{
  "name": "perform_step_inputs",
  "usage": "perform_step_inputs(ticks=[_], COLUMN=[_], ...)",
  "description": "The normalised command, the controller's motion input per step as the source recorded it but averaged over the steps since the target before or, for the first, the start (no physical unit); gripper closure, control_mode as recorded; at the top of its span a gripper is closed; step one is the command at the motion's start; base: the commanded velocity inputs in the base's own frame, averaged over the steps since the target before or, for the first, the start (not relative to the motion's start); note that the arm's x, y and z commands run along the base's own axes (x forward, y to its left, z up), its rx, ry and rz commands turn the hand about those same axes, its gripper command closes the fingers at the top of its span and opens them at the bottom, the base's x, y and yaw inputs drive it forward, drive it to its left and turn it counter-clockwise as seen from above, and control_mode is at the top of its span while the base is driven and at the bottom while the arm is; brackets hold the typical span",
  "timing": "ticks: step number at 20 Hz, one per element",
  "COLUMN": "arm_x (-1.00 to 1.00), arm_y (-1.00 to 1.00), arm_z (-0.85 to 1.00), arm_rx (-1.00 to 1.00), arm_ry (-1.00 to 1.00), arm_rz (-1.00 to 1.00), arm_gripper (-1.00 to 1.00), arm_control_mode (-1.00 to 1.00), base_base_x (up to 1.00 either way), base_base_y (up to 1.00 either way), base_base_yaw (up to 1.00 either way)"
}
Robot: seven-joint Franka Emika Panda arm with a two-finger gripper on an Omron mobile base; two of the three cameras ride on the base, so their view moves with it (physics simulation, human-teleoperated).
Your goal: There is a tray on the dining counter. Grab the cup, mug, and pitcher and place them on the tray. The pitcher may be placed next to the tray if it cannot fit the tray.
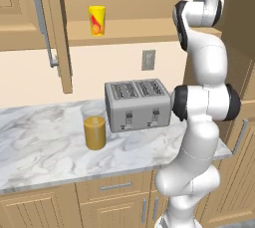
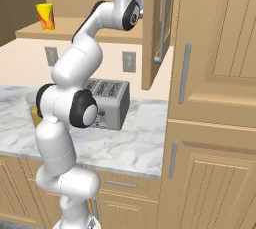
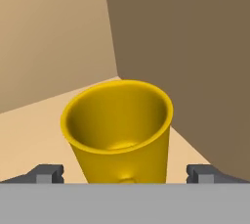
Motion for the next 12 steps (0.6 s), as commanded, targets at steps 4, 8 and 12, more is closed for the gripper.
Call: perform_step_inputs(ticks=[4, 8, 12], arm_x=[0.00, 0.00, 0.01], arm_y=[0.00, 0.00, 0.00], arm_z=[-0.04, -0.07, -0.07], arm_rx=[0.00, 0.00, 0.00], arm_ry=[0.00, -0.01, -0.05], arm_rz=[0.00, 0.00, 0.00], arm_gripper=[1.00, 1.00, 1.00], arm_control_mode=[-1.00, -1.00, -1.00], base_base_x=[0.00, 0.00, 0.00], base_base_y=[0.00, 0.00, 0.00], base_base_yaw=[0.00, 0.00, 0.00])
